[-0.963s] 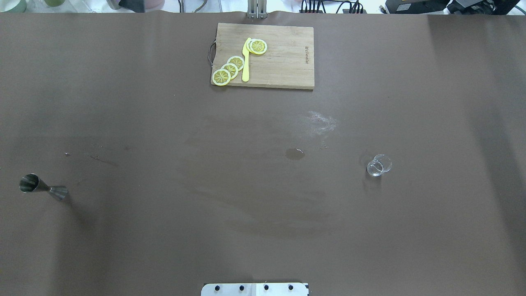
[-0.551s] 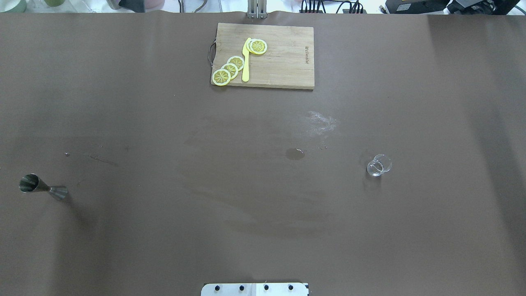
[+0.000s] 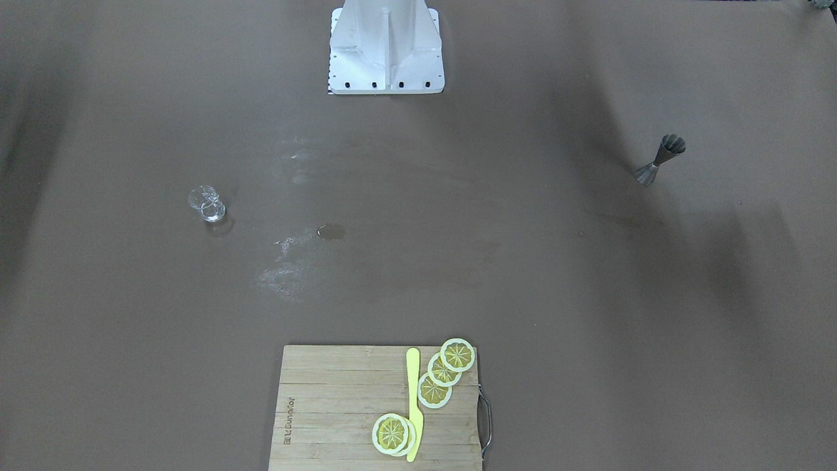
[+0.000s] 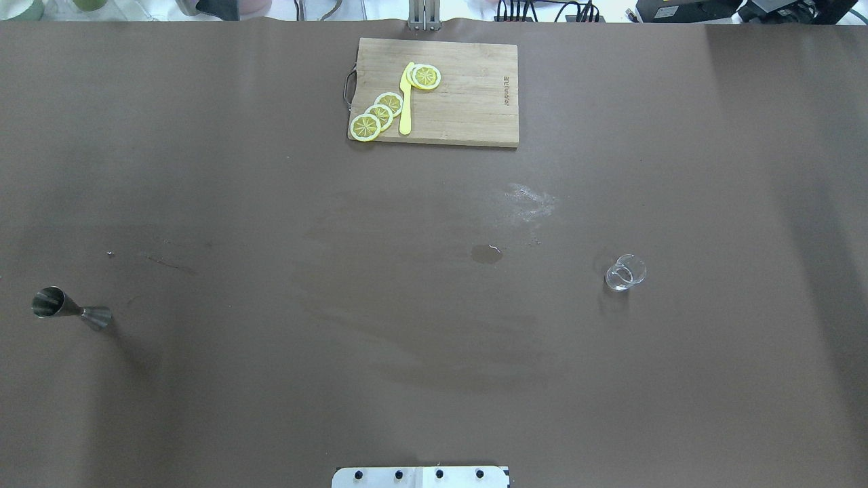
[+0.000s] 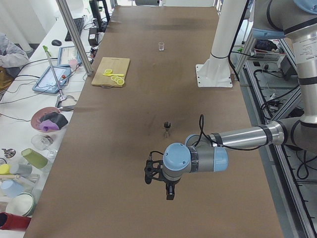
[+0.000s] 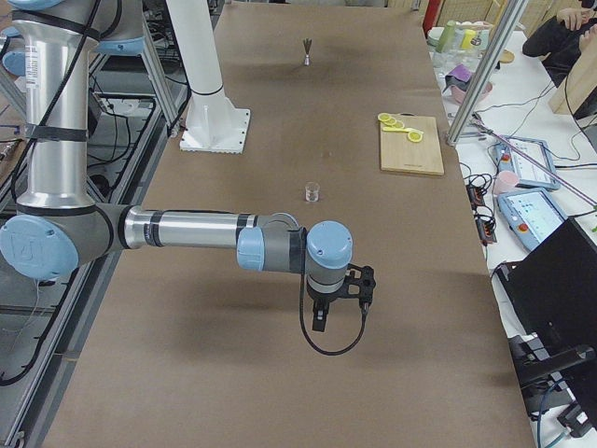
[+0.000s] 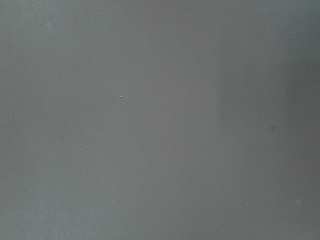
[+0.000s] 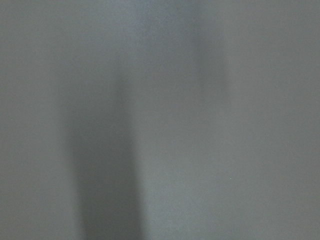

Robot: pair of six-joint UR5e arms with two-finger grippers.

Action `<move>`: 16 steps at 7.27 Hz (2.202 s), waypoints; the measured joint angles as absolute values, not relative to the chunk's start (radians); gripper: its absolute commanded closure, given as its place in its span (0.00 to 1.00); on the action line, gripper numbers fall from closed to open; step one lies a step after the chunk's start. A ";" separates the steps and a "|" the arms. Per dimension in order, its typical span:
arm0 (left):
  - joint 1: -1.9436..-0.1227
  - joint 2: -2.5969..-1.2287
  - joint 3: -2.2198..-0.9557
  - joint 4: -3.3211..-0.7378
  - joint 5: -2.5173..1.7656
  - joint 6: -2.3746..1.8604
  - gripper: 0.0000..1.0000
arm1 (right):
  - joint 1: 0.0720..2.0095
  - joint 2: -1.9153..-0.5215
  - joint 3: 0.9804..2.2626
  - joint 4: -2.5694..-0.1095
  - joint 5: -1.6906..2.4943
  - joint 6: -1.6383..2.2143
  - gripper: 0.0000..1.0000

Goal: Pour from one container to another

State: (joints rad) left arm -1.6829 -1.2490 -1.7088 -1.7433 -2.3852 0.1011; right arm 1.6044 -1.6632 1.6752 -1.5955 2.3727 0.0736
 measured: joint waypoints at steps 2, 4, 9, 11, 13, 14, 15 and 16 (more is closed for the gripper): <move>-1.682 -1.250 -1.685 -1.807 -2.384 0.101 0.01 | 1.604 -1.663 1.668 -1.589 2.372 0.072 0.00; -1.681 -1.250 -1.665 -1.822 -2.380 0.100 0.01 | 1.602 -1.660 1.668 -1.583 2.366 0.072 0.00; -1.680 -1.255 -1.652 -1.825 -2.361 0.100 0.01 | 1.597 -1.625 1.682 -1.583 2.403 0.069 0.00; -1.681 -1.258 -1.657 -1.825 -2.361 0.100 0.01 | 1.585 -1.587 1.688 -1.584 2.464 0.061 0.00; -1.680 -1.279 -1.659 -1.826 -2.363 0.100 0.01 | 1.527 -1.558 1.735 -1.579 2.606 -0.029 0.00; -1.676 -1.301 -1.660 -1.827 -2.366 0.101 0.01 | 1.496 -1.556 1.759 -1.563 2.628 -0.138 0.00; -1.671 -1.318 -1.671 -1.832 -2.372 0.101 0.01 | 1.476 -1.560 1.769 -1.540 2.634 -0.244 0.00; -1.666 -1.325 -1.692 -1.838 -2.383 0.101 0.01 | 1.452 -1.568 1.767 -1.507 2.634 -0.298 0.00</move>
